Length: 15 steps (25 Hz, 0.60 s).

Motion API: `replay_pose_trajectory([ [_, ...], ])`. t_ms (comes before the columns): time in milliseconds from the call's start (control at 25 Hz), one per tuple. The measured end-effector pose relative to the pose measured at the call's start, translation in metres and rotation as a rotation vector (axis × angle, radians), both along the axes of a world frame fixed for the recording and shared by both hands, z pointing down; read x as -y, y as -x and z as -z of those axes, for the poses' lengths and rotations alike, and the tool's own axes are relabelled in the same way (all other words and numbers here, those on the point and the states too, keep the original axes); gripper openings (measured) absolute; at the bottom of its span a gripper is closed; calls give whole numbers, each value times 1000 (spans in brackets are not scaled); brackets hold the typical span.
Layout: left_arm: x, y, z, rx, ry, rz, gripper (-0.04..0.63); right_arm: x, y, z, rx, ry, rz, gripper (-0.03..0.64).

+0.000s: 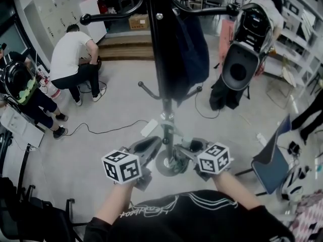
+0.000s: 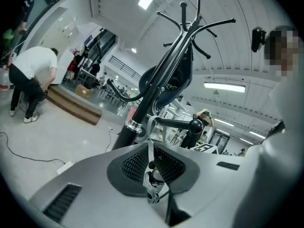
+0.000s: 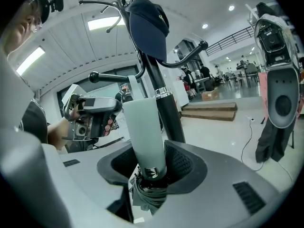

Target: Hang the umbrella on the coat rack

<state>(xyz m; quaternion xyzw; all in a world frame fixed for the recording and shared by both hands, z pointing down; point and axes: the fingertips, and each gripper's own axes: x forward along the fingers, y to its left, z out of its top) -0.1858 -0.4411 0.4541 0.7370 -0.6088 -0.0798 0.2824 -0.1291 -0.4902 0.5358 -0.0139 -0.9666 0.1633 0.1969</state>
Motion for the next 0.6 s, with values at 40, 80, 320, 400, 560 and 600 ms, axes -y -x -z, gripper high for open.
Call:
replay_pose_trajectory([
  [40, -3, 0, -3, -7, 4, 4, 18, -1, 0, -6, -8, 9, -4, 167],
  [80, -5, 1, -6, -12, 8, 10, 18, -2, 0, -11, -17, 18, -7, 167],
  [320, -21, 3, -18, -33, 31, 50, 18, -13, 4, -32, -43, 31, 10, 175],
  [400, -27, 3, -20, -37, 38, 61, 18, -13, 7, -34, -40, 45, 15, 176],
  [560, -39, 1, -22, -63, 51, 73, 18, -18, 12, -38, -17, 94, 31, 180],
  [600, -40, 0, -21, -74, 50, 74, 18, -19, 12, -38, -10, 115, 34, 189],
])
